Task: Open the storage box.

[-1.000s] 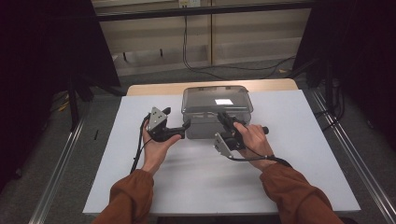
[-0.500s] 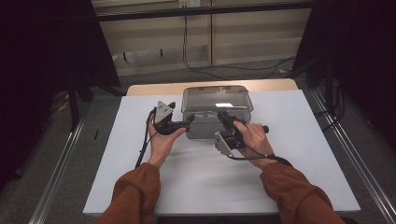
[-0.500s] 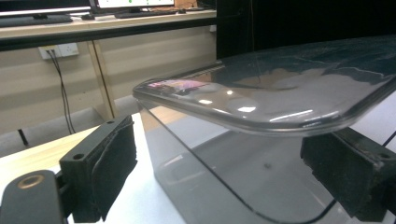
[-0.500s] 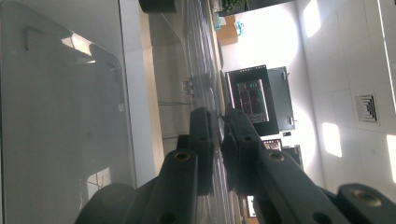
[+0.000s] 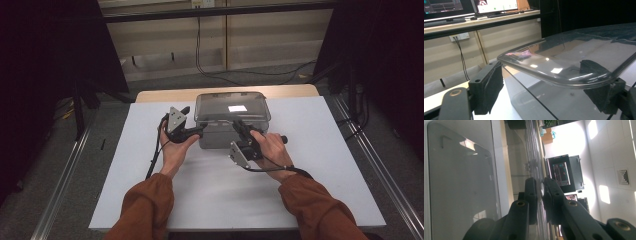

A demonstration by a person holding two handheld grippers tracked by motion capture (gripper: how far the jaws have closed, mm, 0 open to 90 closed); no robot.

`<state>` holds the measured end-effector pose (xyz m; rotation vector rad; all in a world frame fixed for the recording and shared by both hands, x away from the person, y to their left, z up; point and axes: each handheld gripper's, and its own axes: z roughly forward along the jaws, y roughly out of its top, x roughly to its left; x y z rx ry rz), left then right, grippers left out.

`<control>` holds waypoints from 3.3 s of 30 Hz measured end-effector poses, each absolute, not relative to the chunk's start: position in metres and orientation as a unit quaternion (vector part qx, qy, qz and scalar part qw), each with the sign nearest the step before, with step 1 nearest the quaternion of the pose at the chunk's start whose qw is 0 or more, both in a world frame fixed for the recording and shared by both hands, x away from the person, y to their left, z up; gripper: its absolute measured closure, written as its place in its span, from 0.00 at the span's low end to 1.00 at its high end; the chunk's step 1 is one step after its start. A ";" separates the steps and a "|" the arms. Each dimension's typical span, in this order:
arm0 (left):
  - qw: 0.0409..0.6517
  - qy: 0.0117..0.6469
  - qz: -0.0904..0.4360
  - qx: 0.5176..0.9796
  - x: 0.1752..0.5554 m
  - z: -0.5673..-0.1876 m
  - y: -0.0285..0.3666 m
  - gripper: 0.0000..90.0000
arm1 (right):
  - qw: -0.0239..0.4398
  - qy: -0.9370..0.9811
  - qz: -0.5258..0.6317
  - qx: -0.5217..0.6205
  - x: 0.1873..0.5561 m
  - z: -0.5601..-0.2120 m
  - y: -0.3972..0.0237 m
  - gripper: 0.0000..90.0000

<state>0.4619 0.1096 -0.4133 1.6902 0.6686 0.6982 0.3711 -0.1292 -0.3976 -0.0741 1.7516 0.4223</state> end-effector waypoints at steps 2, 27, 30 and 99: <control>0.564 0.279 0.291 0.721 0.462 -0.413 0.109 0.24 | 0.618 0.764 0.186 -0.027 0.371 -0.398 -0.130 0.89; 0.574 0.264 0.286 0.721 0.465 -0.406 0.104 0.35 | 0.460 0.764 0.392 0.227 0.395 -0.382 -0.181 0.31; 0.574 0.262 0.288 0.721 0.465 -0.405 0.104 0.35 | 0.420 0.758 0.419 0.273 0.401 -0.381 -0.193 0.26; 0.596 0.241 0.300 0.705 0.490 -0.366 0.105 0.54 | 0.348 0.688 0.553 0.316 0.460 -0.362 -0.240 0.53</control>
